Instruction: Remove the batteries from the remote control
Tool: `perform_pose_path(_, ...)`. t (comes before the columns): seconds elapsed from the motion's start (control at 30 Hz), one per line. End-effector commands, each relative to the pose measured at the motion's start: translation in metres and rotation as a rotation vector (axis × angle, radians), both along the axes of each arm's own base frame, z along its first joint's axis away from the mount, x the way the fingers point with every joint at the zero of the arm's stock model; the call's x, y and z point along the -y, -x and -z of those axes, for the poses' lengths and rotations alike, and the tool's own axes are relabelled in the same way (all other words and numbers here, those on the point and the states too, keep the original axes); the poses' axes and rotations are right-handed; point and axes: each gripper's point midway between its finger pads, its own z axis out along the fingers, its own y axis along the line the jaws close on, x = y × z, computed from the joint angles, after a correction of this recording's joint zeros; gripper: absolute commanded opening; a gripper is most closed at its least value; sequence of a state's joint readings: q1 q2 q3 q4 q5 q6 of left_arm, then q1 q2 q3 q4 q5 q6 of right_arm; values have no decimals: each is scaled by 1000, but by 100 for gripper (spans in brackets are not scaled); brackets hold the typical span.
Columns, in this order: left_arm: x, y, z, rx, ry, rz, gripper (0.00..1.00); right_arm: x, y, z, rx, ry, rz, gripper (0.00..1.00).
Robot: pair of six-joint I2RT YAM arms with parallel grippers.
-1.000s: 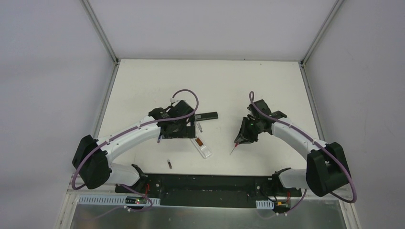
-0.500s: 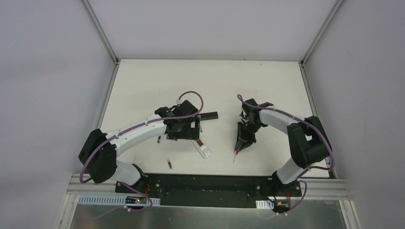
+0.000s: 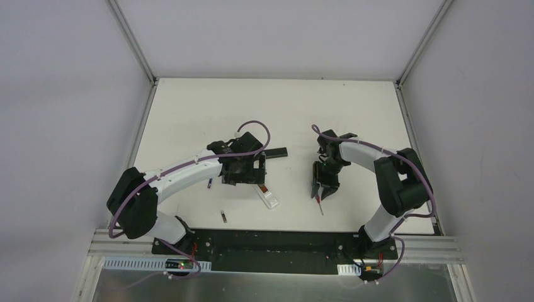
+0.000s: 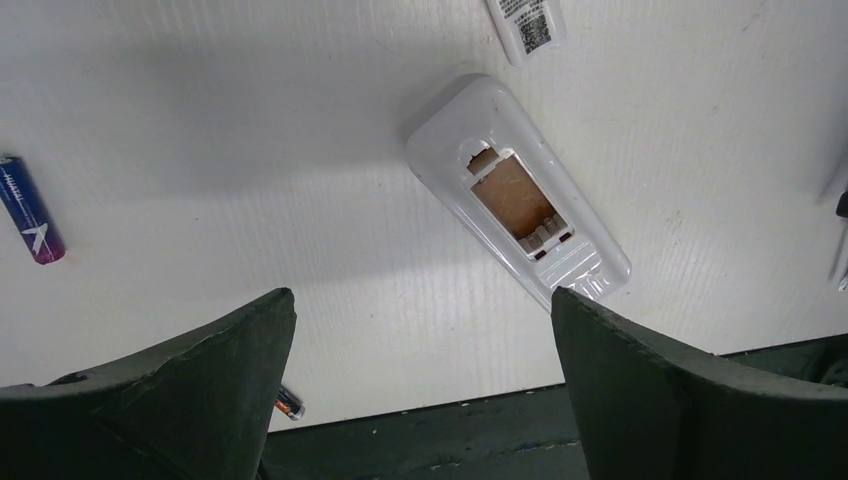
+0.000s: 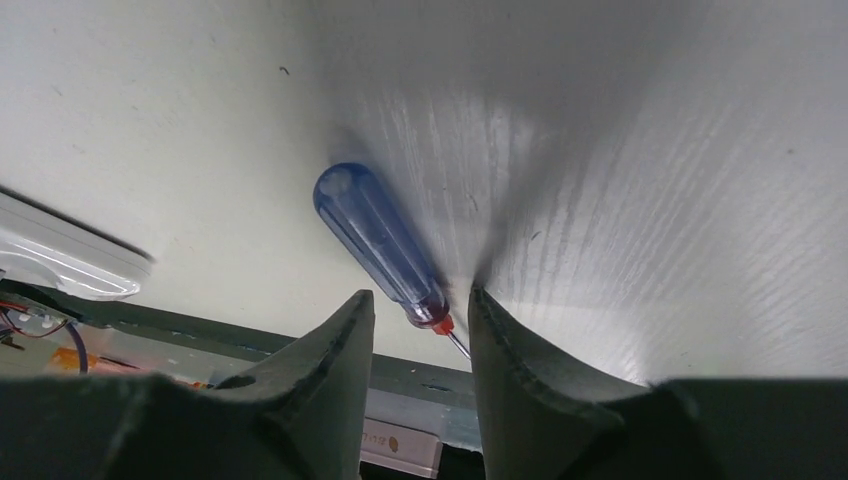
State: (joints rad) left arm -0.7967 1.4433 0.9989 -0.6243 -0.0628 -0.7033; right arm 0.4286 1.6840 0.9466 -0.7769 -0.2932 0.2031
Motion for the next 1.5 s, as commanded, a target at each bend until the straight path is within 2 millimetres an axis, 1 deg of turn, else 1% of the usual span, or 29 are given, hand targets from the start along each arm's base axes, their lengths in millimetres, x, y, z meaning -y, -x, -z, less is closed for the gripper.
perform_pose_path(0.0, -7, -8, -13, 61, 10, -47, 99, 4, -13, -19, 97, 29, 4, 46)
perform_pose_path(0.07, -13, -9, -16, 88, 5, -72, 99, 2, -18, -33, 178, 22, 9, 51)
perform_pose_path(0.13, -20, -11, -20, 119, 1, -104, 99, -9, -24, -50, 280, -22, -8, 56)
perform_pose_path(0.17, -24, -12, -22, 135, 0, -121, 99, -17, -26, -60, 341, -55, -17, 63)
perform_pose_path(0.27, -42, -14, -26, 170, -3, -188, 99, -50, -26, -75, 446, -156, -87, 69)
perform_pose_path(0.33, -60, -16, -29, 184, 0, -255, 99, -78, -21, -80, 486, -224, -151, 77)
perform_pose_path(0.4, -81, -16, -32, 191, 13, -325, 99, -100, -19, -77, 508, -250, -184, 83)
perform_pose_path(0.5, -105, -12, -38, 204, 44, -383, 99, -127, -18, -64, 490, -239, -217, 87)
perform_pose_path(0.6, -124, -5, -46, 230, 44, -412, 99, -147, -15, -51, 493, -171, -298, 89)
perform_pose_path(0.63, -130, -3, -47, 235, 36, -418, 99, -152, -17, -47, 505, -146, -312, 93)
perform_pose_path(0.67, -135, 0, -48, 233, 23, -426, 99, -158, -18, -40, 508, -119, -324, 95)
perform_pose_path(0.73, -139, 4, -48, 237, 19, -430, 99, -166, -21, -36, 518, -101, -338, 95)
perform_pose_path(0.83, -139, 9, -48, 238, 38, -425, 99, -170, -24, -24, 514, -39, -375, 95)
perform_pose_path(0.97, -142, 11, -49, 250, 44, -437, 99, -184, -17, -14, 499, -2, -423, 92)
perform_pose_path(1.07, -143, 13, -52, 261, 47, -435, 99, -192, -11, -4, 473, 29, -441, 80)
perform_pose_path(1.13, -146, 15, -53, 270, 40, -440, 99, -202, -6, 0, 448, 35, -452, 67)
perform_pose_path(1.2, -153, 17, -54, 293, 31, -457, 99, -213, -2, 0, 443, 37, -473, 59)
perform_pose_path(1.27, -157, 19, -55, 312, 28, -460, 99, -224, -4, -2, 458, 44, -477, 52)
perform_pose_path(1.33, -159, 21, -58, 323, 21, -454, 99, -237, -10, -5, 475, 34, -458, 44)
perform_pose_path(1.47, -163, 23, -61, 324, 9, -464, 99, -262, -26, -12, 508, 22, -435, 35)
